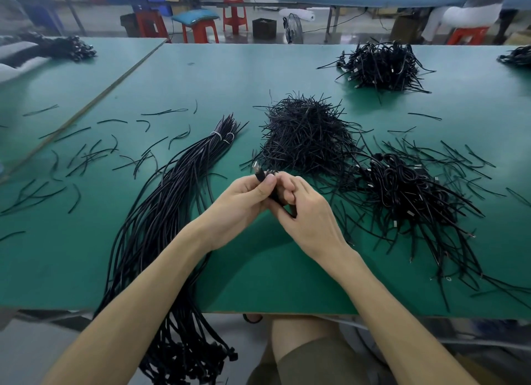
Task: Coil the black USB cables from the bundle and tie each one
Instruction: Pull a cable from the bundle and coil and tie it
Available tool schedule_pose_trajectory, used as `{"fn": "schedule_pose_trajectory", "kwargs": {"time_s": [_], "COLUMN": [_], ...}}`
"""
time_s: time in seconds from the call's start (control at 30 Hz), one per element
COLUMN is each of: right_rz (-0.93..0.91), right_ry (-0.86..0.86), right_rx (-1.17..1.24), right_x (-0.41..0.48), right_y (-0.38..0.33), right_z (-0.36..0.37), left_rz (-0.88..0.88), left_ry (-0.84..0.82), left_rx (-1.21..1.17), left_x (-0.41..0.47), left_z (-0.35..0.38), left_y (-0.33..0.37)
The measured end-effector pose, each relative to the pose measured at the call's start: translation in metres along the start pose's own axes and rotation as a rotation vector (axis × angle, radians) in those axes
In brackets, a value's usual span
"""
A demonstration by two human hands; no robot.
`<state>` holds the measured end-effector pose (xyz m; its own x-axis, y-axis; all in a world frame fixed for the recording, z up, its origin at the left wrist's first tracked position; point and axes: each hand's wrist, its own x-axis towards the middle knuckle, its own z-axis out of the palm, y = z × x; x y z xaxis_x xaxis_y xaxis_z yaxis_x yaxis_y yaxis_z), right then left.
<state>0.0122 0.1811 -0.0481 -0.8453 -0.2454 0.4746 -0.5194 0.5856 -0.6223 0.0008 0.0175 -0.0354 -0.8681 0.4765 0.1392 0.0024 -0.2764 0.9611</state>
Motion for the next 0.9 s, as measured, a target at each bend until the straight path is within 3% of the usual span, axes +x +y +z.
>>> {"fn": "schedule_pose_trajectory", "kwargs": {"time_s": [0.1,0.23,0.53,0.7,0.9], "right_rz": [-0.009,0.018,0.052,0.040,0.077], "right_ry": [0.029,0.057,-0.067,-0.118,-0.121], "right_rx": [-0.021,-0.094,-0.144,-0.207,-0.107], "right_x": [0.000,0.000,0.002,0.000,0.000], "right_y": [0.000,0.003,0.003,0.003,0.003], "right_z": [0.000,-0.001,-0.003,-0.003,-0.001], "left_rz": [0.013,0.019,0.052,0.023,0.064], "left_ry": [0.014,0.110,0.285,0.301,0.267], "left_rx": [0.013,0.216,0.315,0.345,0.282], "left_x": [0.001,0.001,0.000,-0.002,-0.002], "left_z": [-0.001,-0.005,-0.012,-0.011,-0.010], "left_y": [-0.003,-0.004,-0.006,-0.007,-0.006]}}
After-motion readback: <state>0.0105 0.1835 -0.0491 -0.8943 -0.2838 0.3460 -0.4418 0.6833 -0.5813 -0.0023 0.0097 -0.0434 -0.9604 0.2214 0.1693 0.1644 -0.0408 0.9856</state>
